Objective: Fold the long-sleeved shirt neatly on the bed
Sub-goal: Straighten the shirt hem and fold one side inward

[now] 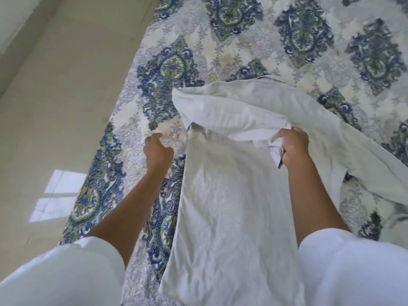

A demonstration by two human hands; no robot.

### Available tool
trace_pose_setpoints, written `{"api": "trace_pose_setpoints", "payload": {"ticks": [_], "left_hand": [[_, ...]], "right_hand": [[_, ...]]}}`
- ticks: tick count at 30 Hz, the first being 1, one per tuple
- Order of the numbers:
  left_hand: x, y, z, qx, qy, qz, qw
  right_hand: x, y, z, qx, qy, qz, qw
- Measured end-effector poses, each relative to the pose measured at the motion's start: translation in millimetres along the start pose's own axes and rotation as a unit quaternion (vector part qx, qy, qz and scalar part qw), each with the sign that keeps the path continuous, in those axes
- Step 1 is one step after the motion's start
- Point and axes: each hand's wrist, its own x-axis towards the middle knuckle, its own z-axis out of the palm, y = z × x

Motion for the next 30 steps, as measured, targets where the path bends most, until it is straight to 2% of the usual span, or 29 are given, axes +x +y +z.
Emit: {"api": "trace_pose_setpoints", "payload": {"ticks": [3,5,8,10,12,15,18,21,23,25,27,30], "left_hand": [[10.6,5.4,19.2,0.101,-0.082,0.037,0.991],[15.7,13.3,35.9,0.155,-0.113,0.086,0.978],[21.1,27.3,55.5,0.193,-0.115,0.132,0.965],[24.4,36.0,66.6,0.205,-0.101,0.163,0.96],[26.6,44.1,74.6,0.219,-0.073,0.17,0.958],[30.8,53.6,80.5,0.17,-0.021,0.112,0.979],[38.6,53.2,81.1,0.12,-0.02,0.028,0.992],[42.4,44.1,79.0,0.068,0.019,0.021,0.997],[45.1,35.4,79.6,0.082,0.04,0.074,0.993],[49.1,26.3,80.8,0.119,0.062,0.17,0.976],[55.1,19.8,82.4,0.178,0.1,0.262,0.943],[60.8,21.2,83.6,0.264,0.143,0.329,0.895]], "right_hand": [[32.6,1.9,-30.1,-0.001,0.11,-0.005,0.994],[50.0,6.5,-42.3,-0.006,0.121,-0.01,0.993],[63.0,12.0,-40.1,-0.132,0.061,-0.029,0.989],[65.8,14.6,-30.1,-0.239,0.028,-0.042,0.97],[61.7,17.4,-15.1,-0.284,0.01,-0.088,0.955],[54.7,18.5,19.0,-0.305,-0.039,-0.158,0.938],[56.2,11.9,58.6,-0.36,-0.114,-0.239,0.894],[71.0,4.8,89.5,-0.429,-0.142,-0.245,0.858],[79.8,1.8,99.9,-0.454,-0.12,-0.215,0.856],[87.3,-0.6,104.8,-0.457,-0.081,-0.207,0.861],[93.9,-5.9,103.2,-0.463,-0.047,-0.235,0.854],[104.2,-17.7,89.9,-0.472,-0.05,-0.265,0.839]]}}
